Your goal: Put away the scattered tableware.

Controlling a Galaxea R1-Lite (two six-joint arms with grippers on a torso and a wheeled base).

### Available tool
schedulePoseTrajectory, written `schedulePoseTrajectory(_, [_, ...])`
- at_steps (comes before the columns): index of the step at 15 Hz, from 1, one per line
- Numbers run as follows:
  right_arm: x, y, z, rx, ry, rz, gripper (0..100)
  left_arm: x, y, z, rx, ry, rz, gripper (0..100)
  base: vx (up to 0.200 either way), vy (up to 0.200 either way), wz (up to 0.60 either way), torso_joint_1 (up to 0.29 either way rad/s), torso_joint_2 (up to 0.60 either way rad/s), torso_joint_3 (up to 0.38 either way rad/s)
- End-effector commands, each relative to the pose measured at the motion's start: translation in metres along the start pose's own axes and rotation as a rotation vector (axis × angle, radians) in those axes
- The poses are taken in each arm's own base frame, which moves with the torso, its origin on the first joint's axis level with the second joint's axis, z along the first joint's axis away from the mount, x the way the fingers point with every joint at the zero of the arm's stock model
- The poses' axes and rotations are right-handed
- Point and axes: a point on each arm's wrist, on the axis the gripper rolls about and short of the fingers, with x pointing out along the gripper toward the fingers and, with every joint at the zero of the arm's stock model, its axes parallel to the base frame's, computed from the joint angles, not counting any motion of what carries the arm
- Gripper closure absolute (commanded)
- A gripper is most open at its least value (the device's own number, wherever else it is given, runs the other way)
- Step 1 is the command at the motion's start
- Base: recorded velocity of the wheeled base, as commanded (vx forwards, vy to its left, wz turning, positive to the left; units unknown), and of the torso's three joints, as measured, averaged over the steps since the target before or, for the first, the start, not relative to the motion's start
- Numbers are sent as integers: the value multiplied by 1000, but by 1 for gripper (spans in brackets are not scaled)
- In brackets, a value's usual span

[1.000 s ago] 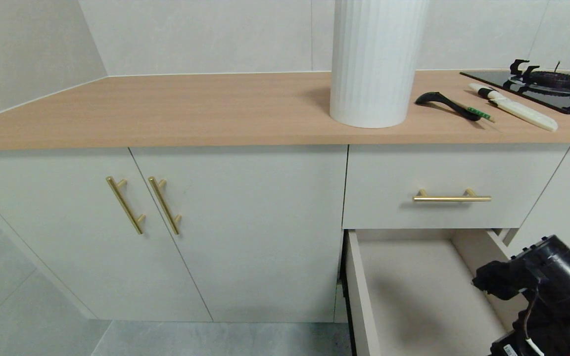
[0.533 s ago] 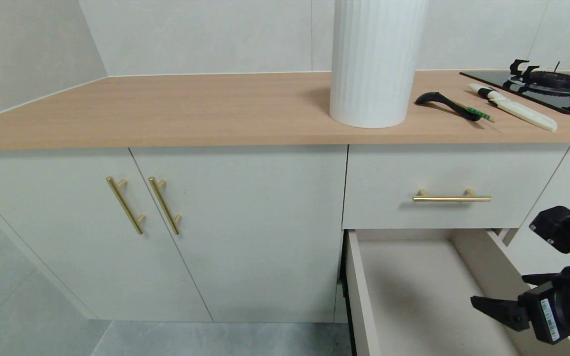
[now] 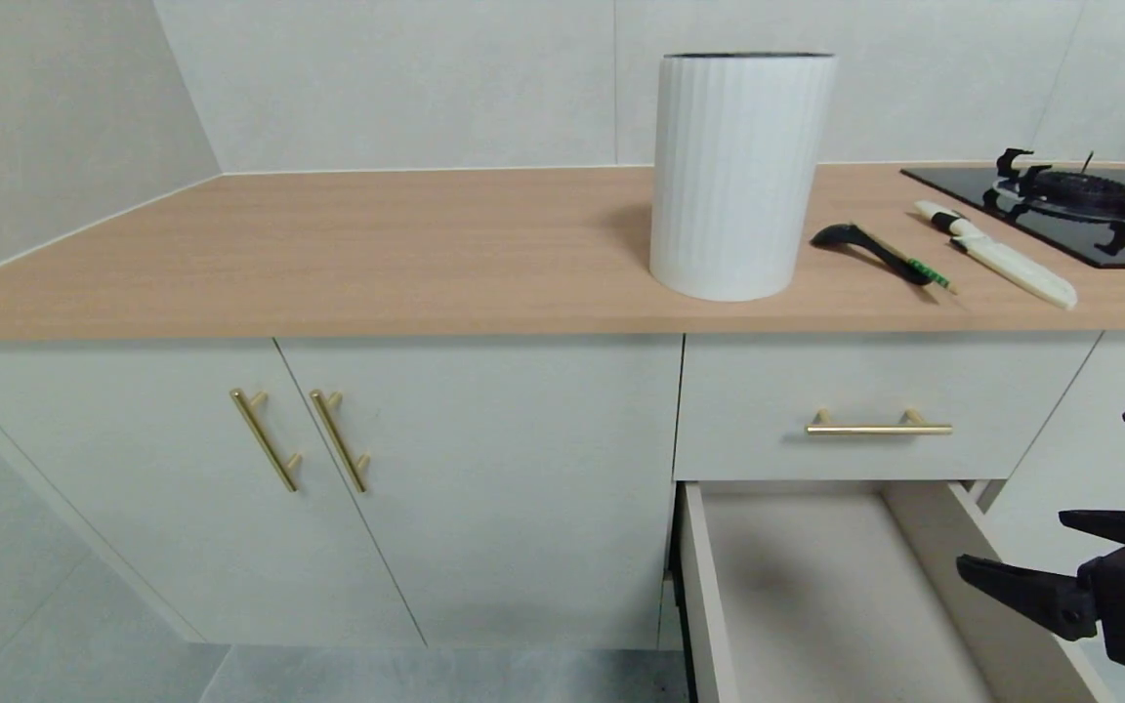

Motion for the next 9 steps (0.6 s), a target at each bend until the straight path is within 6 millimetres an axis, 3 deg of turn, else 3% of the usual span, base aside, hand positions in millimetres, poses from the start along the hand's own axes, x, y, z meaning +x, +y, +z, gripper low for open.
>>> schedulePoseTrajectory(1, [-3, 0, 2, -3, -23, 5, 0, 0, 0, 0, -2, 1, 0, 0, 0, 0, 0, 173, -520, -286])
schedulePoseTrajectory(4, [-2, 0, 9, -12, -40, 12, 0, 0, 0, 0, 0, 1, 0, 0, 0, 0, 0, 172, -486, -297])
schedulePoseTrajectory(6, [7, 2, 29, 0, -94, 9, 0, 0, 0, 0, -2, 1, 0, 0, 0, 0, 0, 173, -435, -251])
schedulePoseTrajectory(9, [33, 2, 69, 32, -245, -9, 0, 0, 0, 0, 0, 1, 0, 0, 0, 0, 0, 56, -139, -89])
